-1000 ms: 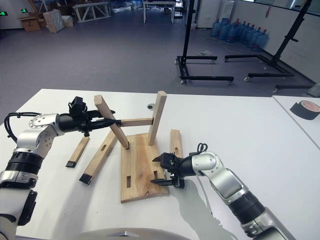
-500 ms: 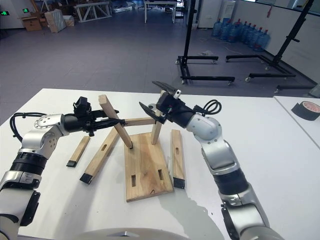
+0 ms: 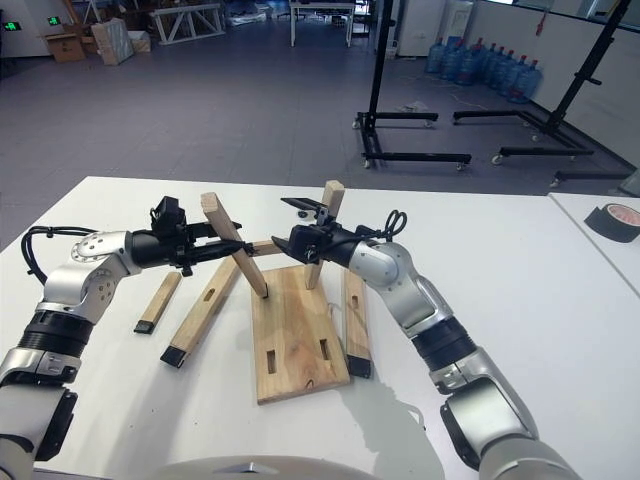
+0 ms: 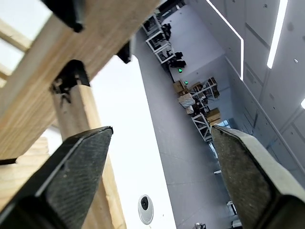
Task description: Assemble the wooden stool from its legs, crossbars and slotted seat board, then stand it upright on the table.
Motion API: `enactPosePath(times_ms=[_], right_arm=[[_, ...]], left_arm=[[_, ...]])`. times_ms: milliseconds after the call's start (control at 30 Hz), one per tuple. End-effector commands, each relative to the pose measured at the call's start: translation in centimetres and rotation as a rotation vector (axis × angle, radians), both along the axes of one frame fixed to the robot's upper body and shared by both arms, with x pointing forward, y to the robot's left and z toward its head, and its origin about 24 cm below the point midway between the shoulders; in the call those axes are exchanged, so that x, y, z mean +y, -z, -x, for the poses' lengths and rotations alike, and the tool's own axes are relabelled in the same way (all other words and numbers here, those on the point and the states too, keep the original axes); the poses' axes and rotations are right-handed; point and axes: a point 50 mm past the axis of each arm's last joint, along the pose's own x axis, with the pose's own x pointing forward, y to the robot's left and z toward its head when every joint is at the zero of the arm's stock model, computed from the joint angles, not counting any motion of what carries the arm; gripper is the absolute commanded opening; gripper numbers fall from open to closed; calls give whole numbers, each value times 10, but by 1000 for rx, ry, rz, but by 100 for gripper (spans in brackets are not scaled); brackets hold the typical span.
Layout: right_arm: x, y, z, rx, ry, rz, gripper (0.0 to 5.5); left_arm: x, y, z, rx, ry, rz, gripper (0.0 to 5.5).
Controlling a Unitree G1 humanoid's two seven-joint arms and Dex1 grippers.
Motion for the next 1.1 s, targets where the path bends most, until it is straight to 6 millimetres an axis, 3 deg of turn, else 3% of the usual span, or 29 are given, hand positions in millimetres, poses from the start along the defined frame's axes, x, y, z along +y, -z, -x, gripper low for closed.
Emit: enactPosePath(times_ms=[33,200,367,500,733,800,900,967,1000,1100], right_arm=[[-17,89,25,364,3,371,379],[-8,81,24,344,-3,329,379],[-1,41,40,326,-57,109,379],[-9,15,45,292,-5,-19,379],[-15,-65,42,94,-16,-275,379],[-18,-74,33,27,38,-280,379],[-10,-71,26,-42,66,-238,379],[-8,-51,26,-59,84,-172,379],[-8,-33,26,-50,101,-88,379],[-21,58,39,170,82,343,379]], left_arm=[[-21,113,60,506,116,-233,202],[-15,130,61,610,88,-231,202],[0,130,51,713,-7,-132,202],[6,135,56,735,34,-193,202],[-6,139,77,752,169,-240,202],[-10,141,83,760,191,-241,202],[-13,139,84,758,193,-234,202],[-12,134,82,738,184,-230,202],[-12,133,81,731,181,-227,202],[-12,129,79,705,180,-244,202]])
